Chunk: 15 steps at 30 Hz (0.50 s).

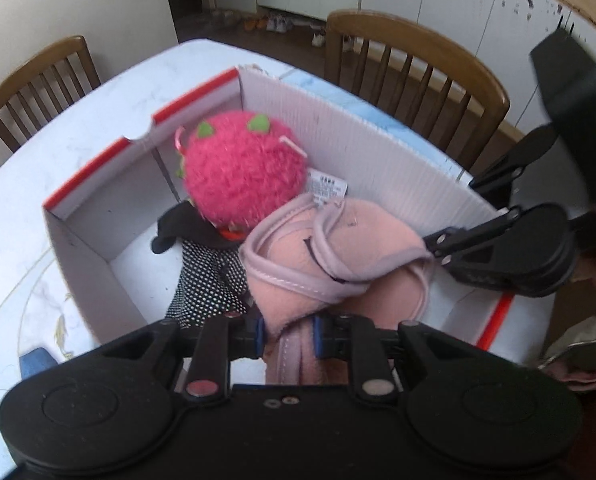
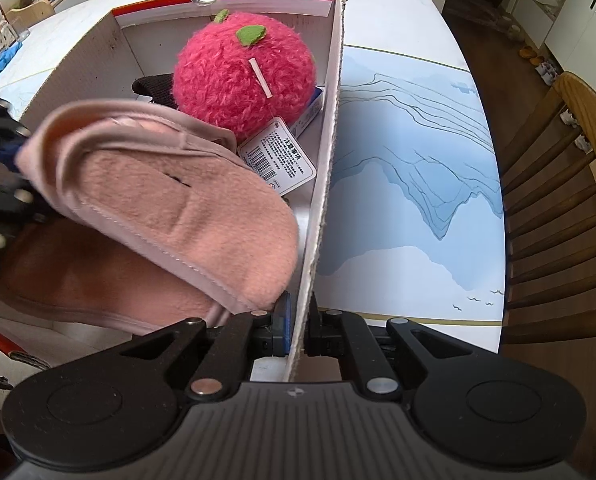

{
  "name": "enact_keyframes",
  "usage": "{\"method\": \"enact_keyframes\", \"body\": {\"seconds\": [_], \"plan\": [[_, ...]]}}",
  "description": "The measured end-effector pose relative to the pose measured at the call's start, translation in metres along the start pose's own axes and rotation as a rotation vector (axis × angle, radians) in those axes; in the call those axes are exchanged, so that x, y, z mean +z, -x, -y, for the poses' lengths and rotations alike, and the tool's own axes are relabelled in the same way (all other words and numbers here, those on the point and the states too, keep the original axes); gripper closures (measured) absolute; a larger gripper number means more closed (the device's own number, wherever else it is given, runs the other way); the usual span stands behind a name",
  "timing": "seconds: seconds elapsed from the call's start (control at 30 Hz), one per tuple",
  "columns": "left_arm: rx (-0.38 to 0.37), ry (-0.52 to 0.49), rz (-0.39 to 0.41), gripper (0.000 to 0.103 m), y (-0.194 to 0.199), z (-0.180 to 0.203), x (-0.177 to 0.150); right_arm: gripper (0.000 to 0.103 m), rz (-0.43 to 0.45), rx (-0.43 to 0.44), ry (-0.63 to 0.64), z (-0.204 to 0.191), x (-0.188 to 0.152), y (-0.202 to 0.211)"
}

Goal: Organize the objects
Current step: 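Carry the pink towel with the left gripper into the box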

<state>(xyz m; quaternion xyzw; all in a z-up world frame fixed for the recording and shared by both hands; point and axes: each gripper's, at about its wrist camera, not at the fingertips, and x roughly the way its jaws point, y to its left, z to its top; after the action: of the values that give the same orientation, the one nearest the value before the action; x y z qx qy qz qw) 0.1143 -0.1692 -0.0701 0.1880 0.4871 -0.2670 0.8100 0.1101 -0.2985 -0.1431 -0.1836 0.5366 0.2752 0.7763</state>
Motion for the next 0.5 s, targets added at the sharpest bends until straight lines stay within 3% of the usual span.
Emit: {"method": "enact_keyframes", "body": {"seconds": [0.33, 0.5], "plan": [[-0.006, -0.001, -0.085, 0.084, -0.031, 0.002, -0.003, 0.098, 0.001, -0.005, 0.005, -0.001, -0.001, 0.002], [-0.005, 0.013, -0.082, 0.08, -0.03, 0.0, -0.006, 0.098, 0.003, -0.005, -0.002, -0.001, -0.001, 0.004]]}}
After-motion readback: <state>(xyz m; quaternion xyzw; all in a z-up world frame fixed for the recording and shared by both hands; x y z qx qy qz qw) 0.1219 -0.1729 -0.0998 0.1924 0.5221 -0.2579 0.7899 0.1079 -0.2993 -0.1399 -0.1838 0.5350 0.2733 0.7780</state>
